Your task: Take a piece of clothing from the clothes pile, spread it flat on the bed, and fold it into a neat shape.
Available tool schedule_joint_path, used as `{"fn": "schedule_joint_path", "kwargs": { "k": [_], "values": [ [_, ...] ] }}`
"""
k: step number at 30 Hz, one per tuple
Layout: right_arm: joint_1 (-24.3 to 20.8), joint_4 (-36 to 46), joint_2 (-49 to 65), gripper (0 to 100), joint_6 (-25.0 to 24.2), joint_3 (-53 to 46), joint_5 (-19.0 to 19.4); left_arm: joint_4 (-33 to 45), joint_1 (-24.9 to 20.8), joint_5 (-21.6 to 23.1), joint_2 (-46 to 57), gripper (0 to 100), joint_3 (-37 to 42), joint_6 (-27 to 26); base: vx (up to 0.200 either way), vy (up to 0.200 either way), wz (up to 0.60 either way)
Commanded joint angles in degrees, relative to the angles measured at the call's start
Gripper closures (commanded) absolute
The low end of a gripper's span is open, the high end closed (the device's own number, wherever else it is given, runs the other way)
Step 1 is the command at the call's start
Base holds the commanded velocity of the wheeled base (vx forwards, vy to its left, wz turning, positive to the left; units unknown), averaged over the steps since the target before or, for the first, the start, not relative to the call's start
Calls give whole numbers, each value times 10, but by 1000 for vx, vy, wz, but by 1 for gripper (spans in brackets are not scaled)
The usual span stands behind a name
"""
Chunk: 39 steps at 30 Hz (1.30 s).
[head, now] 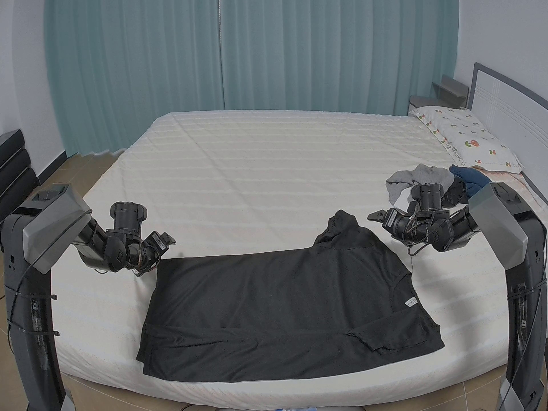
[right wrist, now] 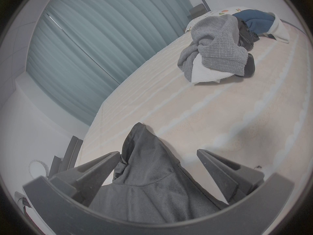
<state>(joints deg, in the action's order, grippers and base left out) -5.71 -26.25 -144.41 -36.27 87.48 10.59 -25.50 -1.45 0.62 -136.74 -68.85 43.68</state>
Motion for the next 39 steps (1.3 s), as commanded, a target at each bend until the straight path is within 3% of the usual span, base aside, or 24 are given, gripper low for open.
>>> {"fn": "schedule_joint_path", "kwargs": {
  "k": [1, 8, 9, 26, 39],
  "values": [
    [3, -1, -3, 0, -1, 0, 0, -3, -3, 0, -16, 0, -5, -2, 0, 0, 0],
    [6, 0, -8, 0, -2, 5, 0, -3, -5, -1, -12, 0, -3, -2, 0, 0, 0],
    [5, 0, -14, 0, -1, 7, 0, -3, -5, -2, -12, 100, -2, -6, 0, 0, 0],
    [0, -2, -35, 0, 8, 39, -3, -12, 4, -17, 17, 100, 18, 3, 0, 0, 0],
    [-2, 59, -47, 0, 61, 81, 14, -45, 6, -18, 21, 100, 34, 25, 0, 0, 0]
  ]
}}
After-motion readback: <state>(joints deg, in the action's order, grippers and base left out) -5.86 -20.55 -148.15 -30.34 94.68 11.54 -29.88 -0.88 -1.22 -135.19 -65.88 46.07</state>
